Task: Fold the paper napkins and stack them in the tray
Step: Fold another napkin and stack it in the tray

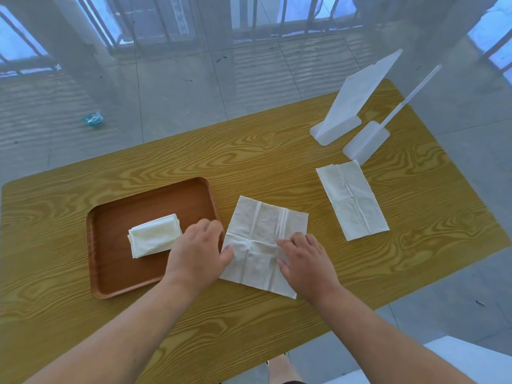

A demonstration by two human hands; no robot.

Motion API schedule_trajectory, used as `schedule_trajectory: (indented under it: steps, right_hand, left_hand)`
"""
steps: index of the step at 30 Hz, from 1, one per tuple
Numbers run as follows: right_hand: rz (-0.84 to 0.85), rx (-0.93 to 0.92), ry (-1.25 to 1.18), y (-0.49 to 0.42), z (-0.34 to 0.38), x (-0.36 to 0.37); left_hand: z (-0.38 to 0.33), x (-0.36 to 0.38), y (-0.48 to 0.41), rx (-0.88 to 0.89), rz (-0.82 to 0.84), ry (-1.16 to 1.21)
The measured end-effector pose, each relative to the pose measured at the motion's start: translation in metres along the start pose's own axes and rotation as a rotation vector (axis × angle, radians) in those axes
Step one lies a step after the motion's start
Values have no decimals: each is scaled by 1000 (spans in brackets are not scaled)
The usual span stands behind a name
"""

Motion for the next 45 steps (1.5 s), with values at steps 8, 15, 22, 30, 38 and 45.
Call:
schedule_trajectory:
  steps: [8,15,22,30,38,45]
  right_hand:
    - [-23,-7,35,-5,-34,-16]
    - [-31,-8,33,-6,-47,-19]
    - [-112,-61,47,-11,-47,-26]
    - [62,324,-739,-32,-59,-59]
    - [202,520,-1177,-67,-50,-71]
    - [-153,411,-496,-48,-44,-56]
  left_hand:
    - [-36,48,-37,428,253,-163]
    - [-35,49,-45,396,242,-226]
    - [-38,44,-53,429,221,-303]
    - [-19,12,-55,4,157,512]
    - [-13,10,-58,-394,165,1149]
    - [3,53,-20,-714,124,1125]
Point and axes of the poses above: each hand's wrist, its own y-axis away from the middle knuckle, its own x-axis out of the palm, z = x × y, the point moved 6 cm from there along -y, towards the middle knuckle, and after that the axes turned 9 degrees about x, right-handed, at the moved point
